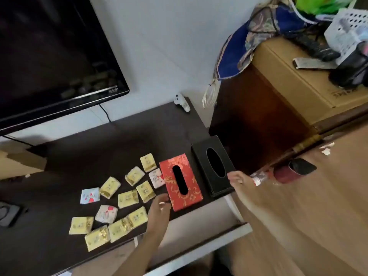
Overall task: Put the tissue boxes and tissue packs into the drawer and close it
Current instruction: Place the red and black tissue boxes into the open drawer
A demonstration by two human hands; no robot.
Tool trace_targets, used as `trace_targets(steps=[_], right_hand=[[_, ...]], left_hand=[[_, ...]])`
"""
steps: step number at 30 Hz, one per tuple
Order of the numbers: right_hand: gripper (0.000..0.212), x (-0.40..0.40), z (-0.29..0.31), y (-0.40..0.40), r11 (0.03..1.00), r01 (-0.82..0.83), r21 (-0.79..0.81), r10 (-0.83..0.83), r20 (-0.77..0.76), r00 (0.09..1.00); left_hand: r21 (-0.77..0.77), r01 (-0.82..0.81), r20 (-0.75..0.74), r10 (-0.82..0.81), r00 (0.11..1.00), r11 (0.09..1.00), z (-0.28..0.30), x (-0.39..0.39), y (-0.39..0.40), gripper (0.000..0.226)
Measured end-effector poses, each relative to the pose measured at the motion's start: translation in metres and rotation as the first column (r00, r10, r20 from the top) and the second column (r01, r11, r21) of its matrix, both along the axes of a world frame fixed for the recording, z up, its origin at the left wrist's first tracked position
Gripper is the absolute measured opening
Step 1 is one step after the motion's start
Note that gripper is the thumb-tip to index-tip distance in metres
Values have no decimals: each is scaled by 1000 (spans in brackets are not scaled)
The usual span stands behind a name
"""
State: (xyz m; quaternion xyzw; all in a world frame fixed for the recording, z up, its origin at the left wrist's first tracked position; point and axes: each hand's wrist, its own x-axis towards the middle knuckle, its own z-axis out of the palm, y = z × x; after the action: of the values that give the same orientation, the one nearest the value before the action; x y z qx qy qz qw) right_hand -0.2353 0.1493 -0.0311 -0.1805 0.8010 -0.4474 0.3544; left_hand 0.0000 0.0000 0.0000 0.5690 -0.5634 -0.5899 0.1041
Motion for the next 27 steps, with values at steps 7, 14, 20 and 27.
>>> trace_targets(steps=[7,14,20,27], right_hand=[[63,-64,-39,-63,953,-53,299,131,-247,960],[72,-78,-75,-84,947,-91,309,136,-127,982],[50,-84,-89,-84,948,-17,317,79,-185,980],[48,-69,-81,-67,959,113,260,-65,-186,980]], left_hand=[[-47,-34,128,39,991,998,-50,-54,-33,51],[-98,-83,185,100,978,992,-93,-73,-44,47],[-130,-148,179,170,969,980,-109,-81,-48,58],[-28,-296,188,296,936,955,-101,-84,-50,75]])
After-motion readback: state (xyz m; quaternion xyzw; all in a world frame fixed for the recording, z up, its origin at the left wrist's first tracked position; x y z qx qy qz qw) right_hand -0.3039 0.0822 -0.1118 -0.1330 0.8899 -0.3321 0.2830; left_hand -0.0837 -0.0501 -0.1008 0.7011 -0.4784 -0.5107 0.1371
